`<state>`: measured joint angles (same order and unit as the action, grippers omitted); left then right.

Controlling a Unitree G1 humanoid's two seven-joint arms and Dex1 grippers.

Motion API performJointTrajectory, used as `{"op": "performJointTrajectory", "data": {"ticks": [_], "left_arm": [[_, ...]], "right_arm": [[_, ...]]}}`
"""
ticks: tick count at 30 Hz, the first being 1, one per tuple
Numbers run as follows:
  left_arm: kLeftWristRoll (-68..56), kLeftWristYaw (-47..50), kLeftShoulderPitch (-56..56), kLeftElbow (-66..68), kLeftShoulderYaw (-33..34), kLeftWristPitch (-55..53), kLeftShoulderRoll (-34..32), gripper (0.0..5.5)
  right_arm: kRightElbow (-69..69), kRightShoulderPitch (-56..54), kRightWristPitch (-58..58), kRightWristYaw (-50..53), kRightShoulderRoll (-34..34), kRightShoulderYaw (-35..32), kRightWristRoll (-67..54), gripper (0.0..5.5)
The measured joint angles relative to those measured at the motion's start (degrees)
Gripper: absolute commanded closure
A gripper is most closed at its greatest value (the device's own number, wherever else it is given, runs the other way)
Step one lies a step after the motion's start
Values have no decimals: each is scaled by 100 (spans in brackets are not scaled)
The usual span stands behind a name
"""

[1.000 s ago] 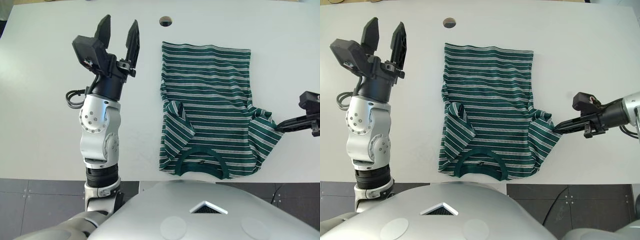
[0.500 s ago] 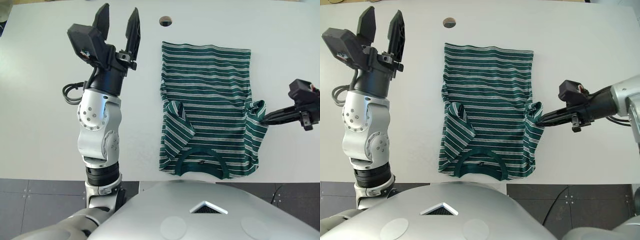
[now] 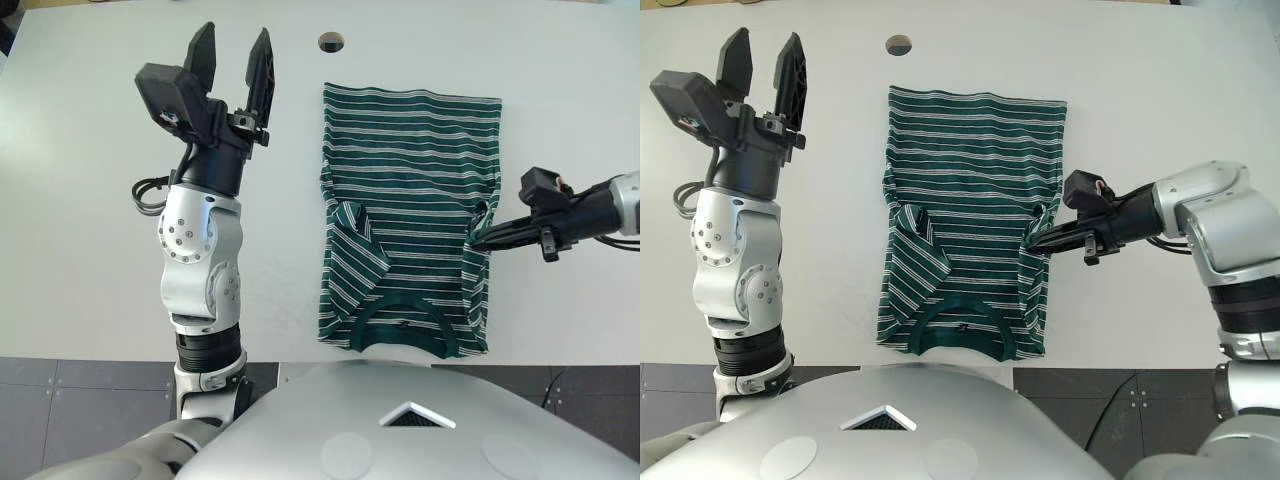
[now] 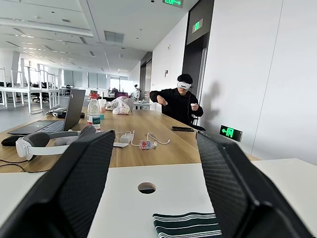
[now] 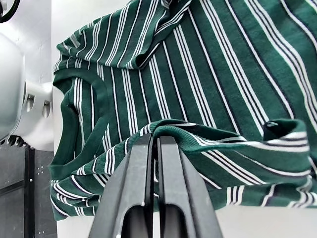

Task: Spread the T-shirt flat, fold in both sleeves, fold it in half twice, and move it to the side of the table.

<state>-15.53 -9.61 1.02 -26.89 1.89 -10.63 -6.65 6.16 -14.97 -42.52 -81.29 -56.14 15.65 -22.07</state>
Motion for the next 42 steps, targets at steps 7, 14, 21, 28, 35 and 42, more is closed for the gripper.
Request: {"op": "performJointTrajectory", "data": {"ticks": [7,14,21,28,35,42], "left_arm": [[-239,-213,136,-151,-66,-46,-50,243],[-302,-786,192,-44,-36,224,-377,243],[768,-3877,1006,296,-207,2764,-3130,243],[3070,-4778,1110,2376,-777,6008,-5421,243],[3741,-4038,1019,3025,-968,7376,-5577,243],[3649,-4157,484,2294,-2089,6720,-5000,243]], "right_arm": [[-7,-61,-21,188,152,93,57,347],[172,509,855,-428,-137,-515,-285,314],[225,2774,3939,-338,-293,-2240,377,314],[251,3884,6134,-413,-494,-2305,1309,314],[-203,3280,7793,-117,-230,-1455,1659,314],[-328,3327,8103,77,-285,-911,1798,314]]}}
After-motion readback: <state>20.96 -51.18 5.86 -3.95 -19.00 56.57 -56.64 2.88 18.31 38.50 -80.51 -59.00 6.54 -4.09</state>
